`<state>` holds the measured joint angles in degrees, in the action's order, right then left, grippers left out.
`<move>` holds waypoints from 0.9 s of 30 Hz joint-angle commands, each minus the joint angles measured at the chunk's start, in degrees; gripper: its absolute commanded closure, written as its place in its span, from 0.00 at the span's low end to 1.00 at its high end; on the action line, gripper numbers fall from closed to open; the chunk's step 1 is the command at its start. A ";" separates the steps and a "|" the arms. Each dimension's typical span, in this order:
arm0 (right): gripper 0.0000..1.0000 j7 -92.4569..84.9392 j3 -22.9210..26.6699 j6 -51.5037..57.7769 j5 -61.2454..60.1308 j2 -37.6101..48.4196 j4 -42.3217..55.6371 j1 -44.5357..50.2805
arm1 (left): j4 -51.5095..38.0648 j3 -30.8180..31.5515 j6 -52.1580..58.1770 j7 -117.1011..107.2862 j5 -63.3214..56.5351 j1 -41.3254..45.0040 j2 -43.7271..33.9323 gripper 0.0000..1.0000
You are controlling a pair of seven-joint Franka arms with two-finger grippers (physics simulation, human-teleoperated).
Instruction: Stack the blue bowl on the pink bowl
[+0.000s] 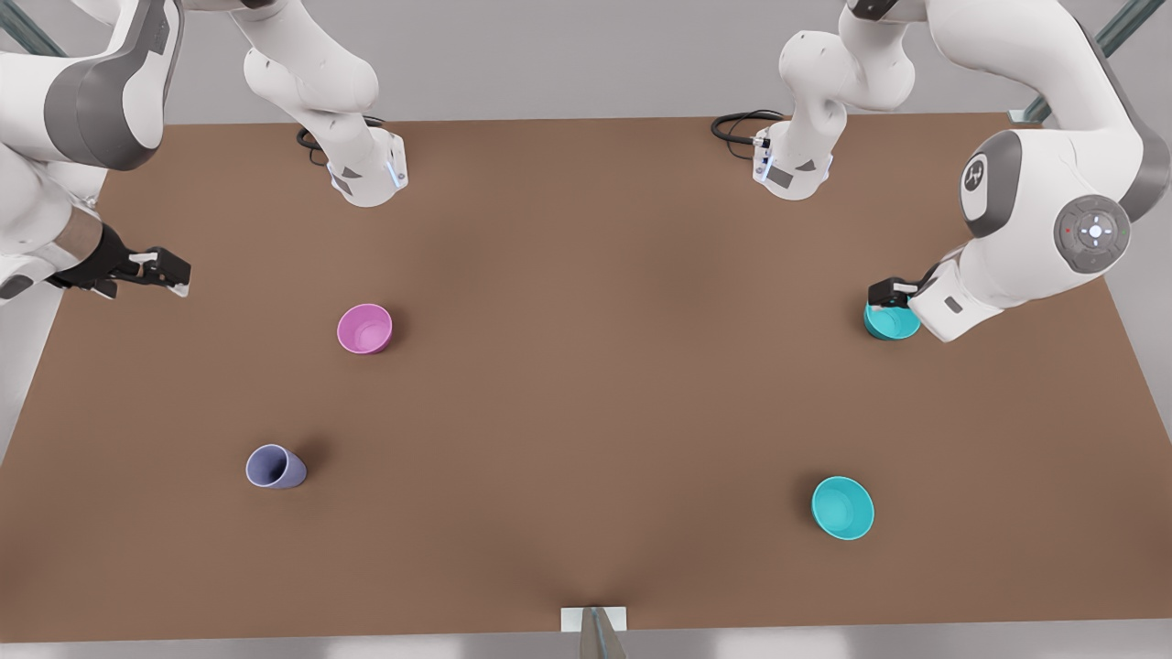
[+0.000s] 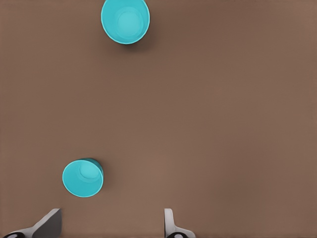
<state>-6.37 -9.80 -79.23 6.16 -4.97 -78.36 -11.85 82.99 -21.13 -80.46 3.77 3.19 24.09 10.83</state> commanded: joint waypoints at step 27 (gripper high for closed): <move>0.00 0.57 -0.31 -57.35 -15.65 9.28 -65.61 -3.26 | -0.02 0.13 2.15 0.45 -0.03 0.00 -0.11 0.00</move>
<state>-6.07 -10.12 -127.89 -8.94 4.38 -143.61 -14.97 83.01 -20.96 -78.66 4.24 3.19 24.10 10.78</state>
